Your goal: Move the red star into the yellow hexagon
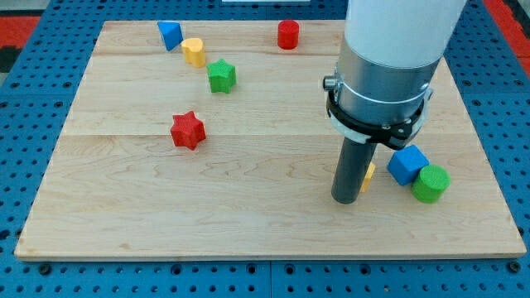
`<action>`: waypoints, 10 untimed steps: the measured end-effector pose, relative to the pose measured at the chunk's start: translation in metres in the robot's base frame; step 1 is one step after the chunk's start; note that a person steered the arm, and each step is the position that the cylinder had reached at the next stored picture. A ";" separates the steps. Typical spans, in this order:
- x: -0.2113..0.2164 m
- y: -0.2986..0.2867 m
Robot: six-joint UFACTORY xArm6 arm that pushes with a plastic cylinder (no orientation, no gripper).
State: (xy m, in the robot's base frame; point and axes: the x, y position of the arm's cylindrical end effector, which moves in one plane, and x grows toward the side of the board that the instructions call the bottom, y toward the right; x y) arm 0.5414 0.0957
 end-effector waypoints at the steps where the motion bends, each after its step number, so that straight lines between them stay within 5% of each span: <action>1: 0.020 -0.025; 2: 0.021 -0.115; 5: -0.114 -0.279; 9: -0.015 -0.009; 10: 0.002 -0.014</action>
State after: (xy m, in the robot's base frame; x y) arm 0.5432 0.0813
